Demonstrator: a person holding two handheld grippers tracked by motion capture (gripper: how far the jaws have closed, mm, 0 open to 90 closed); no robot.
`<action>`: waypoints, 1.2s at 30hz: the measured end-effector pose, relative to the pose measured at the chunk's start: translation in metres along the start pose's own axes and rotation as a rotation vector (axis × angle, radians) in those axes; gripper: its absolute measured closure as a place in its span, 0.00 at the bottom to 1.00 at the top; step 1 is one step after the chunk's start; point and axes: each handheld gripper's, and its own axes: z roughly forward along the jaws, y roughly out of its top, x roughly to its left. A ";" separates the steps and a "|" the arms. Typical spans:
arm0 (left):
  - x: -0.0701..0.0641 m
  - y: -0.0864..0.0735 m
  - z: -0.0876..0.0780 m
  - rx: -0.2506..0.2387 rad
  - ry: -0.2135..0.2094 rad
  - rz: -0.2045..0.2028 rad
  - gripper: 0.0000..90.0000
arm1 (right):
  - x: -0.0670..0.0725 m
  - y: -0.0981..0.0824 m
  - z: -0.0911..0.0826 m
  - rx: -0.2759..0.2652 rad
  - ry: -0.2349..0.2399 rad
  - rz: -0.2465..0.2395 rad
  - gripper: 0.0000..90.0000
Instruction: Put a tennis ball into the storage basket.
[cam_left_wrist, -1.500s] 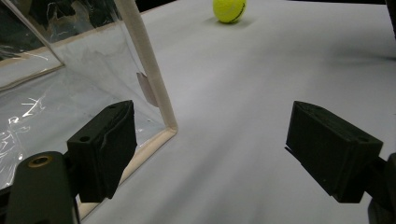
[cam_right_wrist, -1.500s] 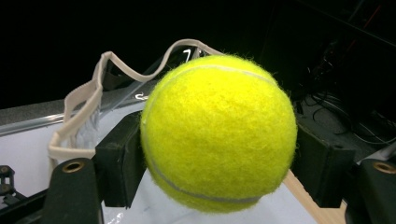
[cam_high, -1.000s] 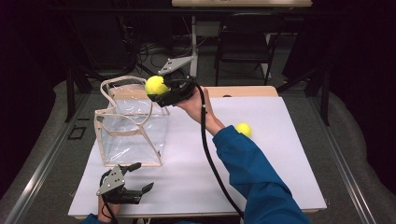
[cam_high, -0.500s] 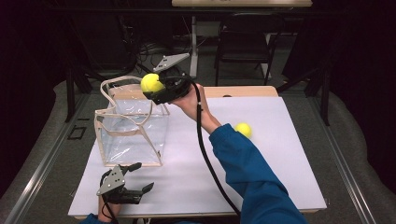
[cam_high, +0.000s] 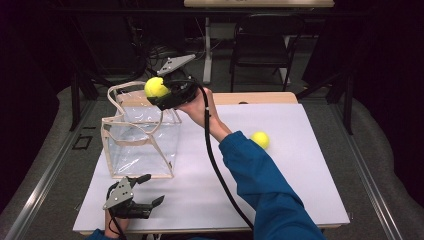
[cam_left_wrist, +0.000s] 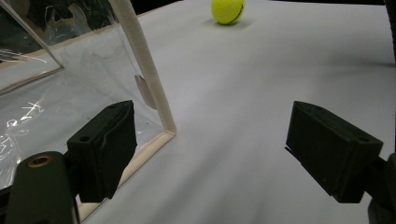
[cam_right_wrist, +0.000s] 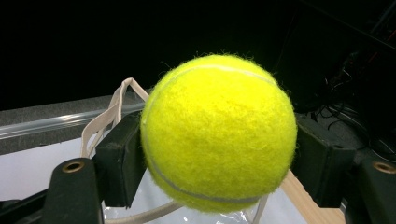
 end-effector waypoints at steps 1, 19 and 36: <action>0.000 0.000 0.000 0.001 -0.001 0.003 0.18 | 0.000 0.000 0.000 0.003 0.001 0.002 0.29; 0.000 0.000 0.000 -0.002 0.007 0.000 0.18 | 0.001 0.006 0.023 0.029 0.006 0.006 0.29; 0.001 0.000 -0.001 -0.010 0.004 -0.001 0.18 | 0.010 0.007 0.046 0.067 0.029 0.006 0.29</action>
